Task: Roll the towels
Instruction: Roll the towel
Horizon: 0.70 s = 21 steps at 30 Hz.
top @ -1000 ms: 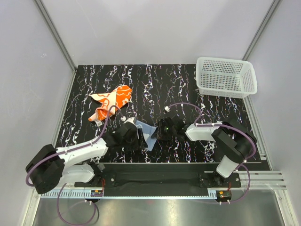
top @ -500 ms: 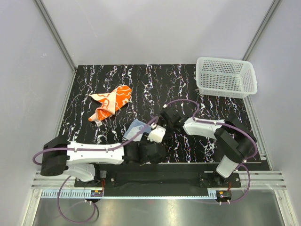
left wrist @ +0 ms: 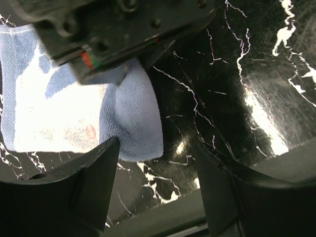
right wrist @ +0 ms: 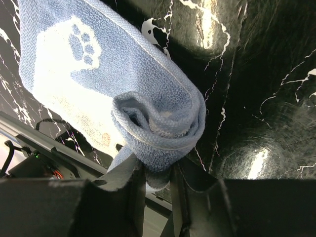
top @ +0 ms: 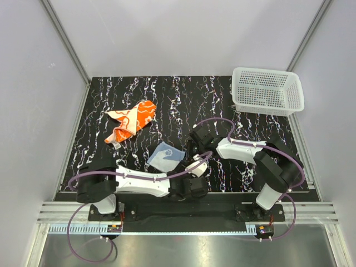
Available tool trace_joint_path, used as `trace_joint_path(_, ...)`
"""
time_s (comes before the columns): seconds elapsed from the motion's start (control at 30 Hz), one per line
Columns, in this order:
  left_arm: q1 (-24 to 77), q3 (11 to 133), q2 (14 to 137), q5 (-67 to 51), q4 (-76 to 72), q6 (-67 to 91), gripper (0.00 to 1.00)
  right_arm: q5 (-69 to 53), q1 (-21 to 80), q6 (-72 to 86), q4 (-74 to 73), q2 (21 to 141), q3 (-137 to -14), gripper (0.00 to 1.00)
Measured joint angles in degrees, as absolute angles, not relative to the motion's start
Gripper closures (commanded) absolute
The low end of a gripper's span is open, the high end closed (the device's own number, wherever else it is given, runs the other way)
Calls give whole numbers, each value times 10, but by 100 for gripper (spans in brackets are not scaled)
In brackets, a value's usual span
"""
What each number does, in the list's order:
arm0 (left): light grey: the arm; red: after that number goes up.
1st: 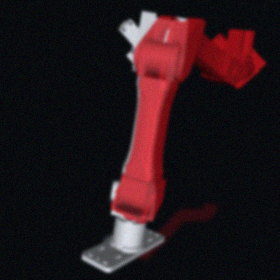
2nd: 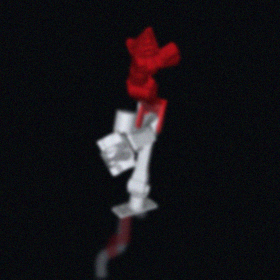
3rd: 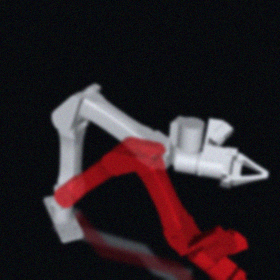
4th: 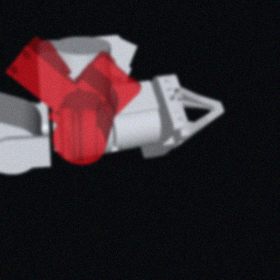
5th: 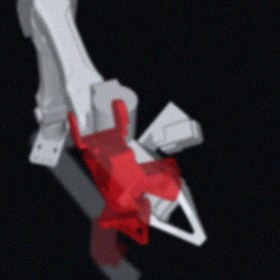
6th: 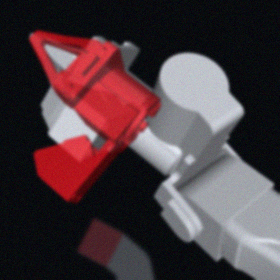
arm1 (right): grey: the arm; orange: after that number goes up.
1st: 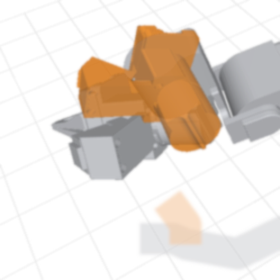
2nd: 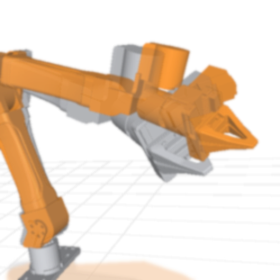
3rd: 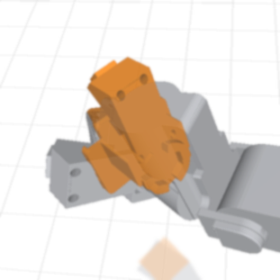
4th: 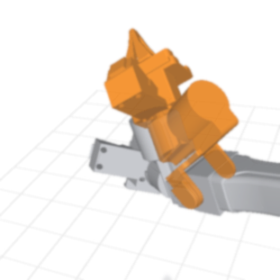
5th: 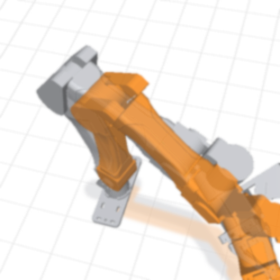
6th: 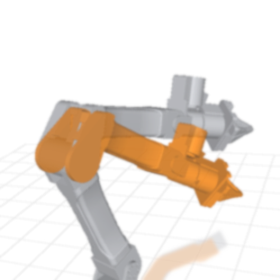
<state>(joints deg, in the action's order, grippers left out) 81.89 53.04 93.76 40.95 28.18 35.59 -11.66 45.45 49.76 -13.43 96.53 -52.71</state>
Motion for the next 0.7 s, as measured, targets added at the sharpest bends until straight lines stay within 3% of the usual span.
trace_joint_path(0.6, 818, 517, 974, 436, 243, 356, 29, -149, 455, 485, -185, 935, -529, 72)
trace_joint_path(0.7, 818, 511, 973, 442, 232, 356, 32, -155, 455, 475, -199, 929, -530, 73)
